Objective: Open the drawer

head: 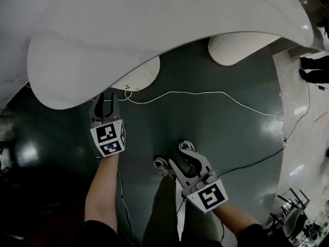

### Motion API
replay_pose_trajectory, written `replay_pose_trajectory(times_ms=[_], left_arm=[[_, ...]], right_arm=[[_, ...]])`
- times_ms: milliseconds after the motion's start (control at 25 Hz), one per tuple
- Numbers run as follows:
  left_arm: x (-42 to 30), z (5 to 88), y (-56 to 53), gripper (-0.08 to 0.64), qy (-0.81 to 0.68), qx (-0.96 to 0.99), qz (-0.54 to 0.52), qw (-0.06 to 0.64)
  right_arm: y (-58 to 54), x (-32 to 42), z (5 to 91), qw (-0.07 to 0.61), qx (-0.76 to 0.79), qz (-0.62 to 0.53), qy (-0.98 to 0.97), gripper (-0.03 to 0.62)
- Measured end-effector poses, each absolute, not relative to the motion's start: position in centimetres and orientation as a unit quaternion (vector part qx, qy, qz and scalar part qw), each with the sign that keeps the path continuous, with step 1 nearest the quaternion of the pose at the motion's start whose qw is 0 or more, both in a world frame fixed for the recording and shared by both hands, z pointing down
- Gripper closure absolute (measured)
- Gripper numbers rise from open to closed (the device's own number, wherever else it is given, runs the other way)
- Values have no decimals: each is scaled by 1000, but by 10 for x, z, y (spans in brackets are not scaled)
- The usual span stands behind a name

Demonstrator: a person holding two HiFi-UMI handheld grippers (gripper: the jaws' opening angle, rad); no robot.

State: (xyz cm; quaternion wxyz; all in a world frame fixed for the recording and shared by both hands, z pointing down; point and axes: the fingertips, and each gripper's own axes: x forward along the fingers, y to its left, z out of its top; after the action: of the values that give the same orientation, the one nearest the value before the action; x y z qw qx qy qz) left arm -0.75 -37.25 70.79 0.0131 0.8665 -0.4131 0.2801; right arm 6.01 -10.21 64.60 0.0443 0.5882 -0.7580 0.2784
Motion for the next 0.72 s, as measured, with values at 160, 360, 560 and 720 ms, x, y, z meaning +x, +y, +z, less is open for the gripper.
replay_pose_trajectory(times_ms=[160, 360, 560, 720], left_arm=[[4, 715, -384, 413, -418, 858, 298, -3], [6, 726, -396, 410, -445, 837, 317, 6], [9, 735, -401, 399, -463, 825, 323, 29], [10, 737, -406, 400, -487, 815, 312, 41]], right_arm=[[-92, 73, 653, 34, 605, 281, -744, 502], [-85, 83, 653, 22, 618, 281, -734, 502], [-81, 95, 650, 13, 627, 284, -726, 502], [-79, 104, 654, 7, 631, 290, -719, 502]])
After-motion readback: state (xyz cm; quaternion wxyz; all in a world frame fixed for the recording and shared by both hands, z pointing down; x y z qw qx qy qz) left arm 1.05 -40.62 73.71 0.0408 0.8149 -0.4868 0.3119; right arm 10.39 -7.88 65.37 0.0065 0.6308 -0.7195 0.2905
